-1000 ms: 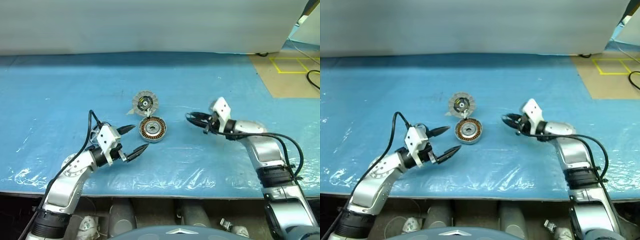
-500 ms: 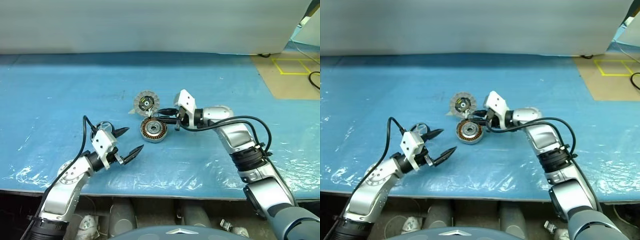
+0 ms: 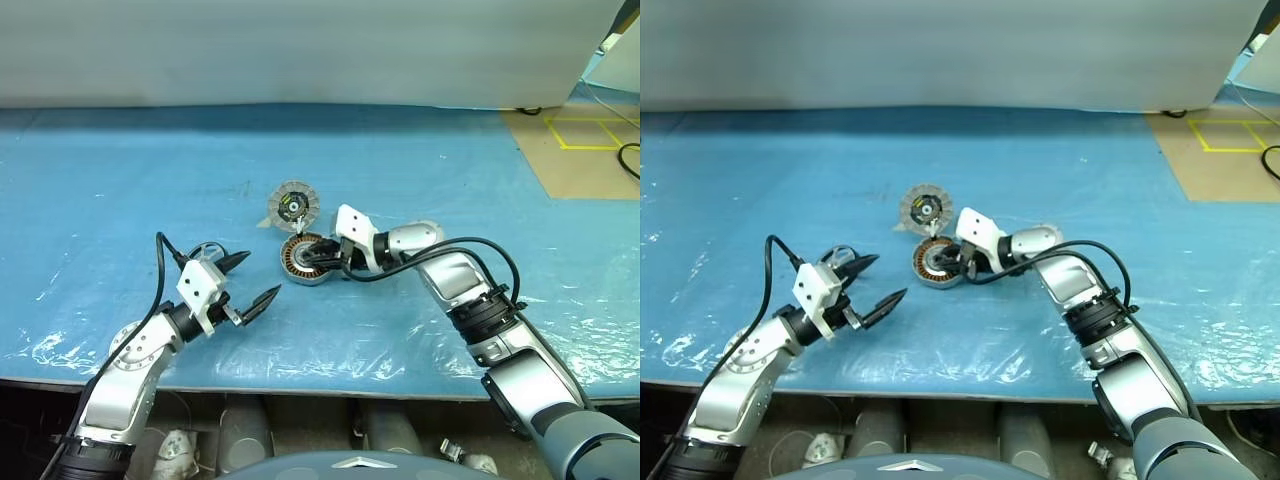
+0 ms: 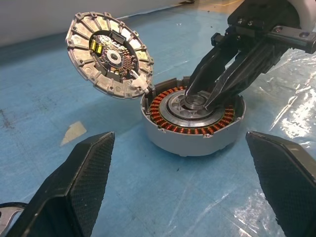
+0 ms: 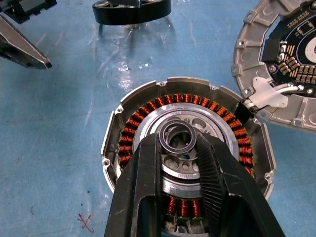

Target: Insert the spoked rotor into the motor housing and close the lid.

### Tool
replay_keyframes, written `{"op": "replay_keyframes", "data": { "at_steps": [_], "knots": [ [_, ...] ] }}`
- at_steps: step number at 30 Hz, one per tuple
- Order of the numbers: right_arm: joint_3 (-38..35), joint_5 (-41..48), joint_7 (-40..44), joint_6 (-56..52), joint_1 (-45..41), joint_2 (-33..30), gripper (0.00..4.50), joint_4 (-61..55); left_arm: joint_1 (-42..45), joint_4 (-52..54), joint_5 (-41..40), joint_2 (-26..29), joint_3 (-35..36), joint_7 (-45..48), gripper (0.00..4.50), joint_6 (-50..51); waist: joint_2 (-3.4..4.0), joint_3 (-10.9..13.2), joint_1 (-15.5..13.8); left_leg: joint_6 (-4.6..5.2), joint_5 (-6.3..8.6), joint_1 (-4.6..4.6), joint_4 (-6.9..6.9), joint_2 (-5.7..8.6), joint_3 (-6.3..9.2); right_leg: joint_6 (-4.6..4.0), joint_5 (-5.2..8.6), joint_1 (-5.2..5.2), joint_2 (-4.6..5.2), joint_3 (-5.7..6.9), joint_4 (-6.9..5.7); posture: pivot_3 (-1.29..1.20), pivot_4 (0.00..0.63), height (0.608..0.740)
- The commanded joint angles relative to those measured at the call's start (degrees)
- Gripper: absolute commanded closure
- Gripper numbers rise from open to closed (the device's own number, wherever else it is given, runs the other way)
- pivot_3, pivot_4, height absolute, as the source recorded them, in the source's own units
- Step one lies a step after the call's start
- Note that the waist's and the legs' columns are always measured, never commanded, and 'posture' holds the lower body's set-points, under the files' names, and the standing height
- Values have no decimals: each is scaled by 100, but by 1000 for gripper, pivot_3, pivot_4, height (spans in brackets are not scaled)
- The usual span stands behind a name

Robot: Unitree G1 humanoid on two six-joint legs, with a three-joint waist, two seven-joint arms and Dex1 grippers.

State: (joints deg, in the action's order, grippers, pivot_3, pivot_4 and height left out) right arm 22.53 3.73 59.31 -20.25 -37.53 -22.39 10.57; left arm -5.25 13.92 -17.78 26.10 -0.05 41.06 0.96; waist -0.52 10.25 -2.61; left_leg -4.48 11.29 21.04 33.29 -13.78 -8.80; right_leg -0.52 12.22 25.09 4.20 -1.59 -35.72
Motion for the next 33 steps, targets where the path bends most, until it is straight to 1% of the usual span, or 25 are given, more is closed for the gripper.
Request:
{"op": "replay_keyframes", "data": {
  "at_steps": [1, 18, 33],
  "knots": [
    [-15, -55, 0, 184, -36, 32, 3827, -41, 27, 23, -12, 10, 67, 55, 0, -154, 0, 0, 1, 0, 0, 0, 0, 0, 0, 0, 0, 0, 0, 0, 0, 0, 150, 740],
    [-148, -112, -122, 296, -170, 78, 3827, 215, 68, -157, 26, -46, -35, 166, 0, -243, 0, -1, 1, 0, 0, -3, 2, 0, 0, 0, 0, -1, 0, 0, -5, 0, 150, 740],
    [-159, -181, -200, 367, -232, 86, 3827, 458, 120, -83, 29, -49, -96, 152, 0, -142, 0, -1, 0, 0, 0, -5, 6, 0, 0, -1, -1, -3, 0, 0, -9, 0, 150, 740]
  ]
}}
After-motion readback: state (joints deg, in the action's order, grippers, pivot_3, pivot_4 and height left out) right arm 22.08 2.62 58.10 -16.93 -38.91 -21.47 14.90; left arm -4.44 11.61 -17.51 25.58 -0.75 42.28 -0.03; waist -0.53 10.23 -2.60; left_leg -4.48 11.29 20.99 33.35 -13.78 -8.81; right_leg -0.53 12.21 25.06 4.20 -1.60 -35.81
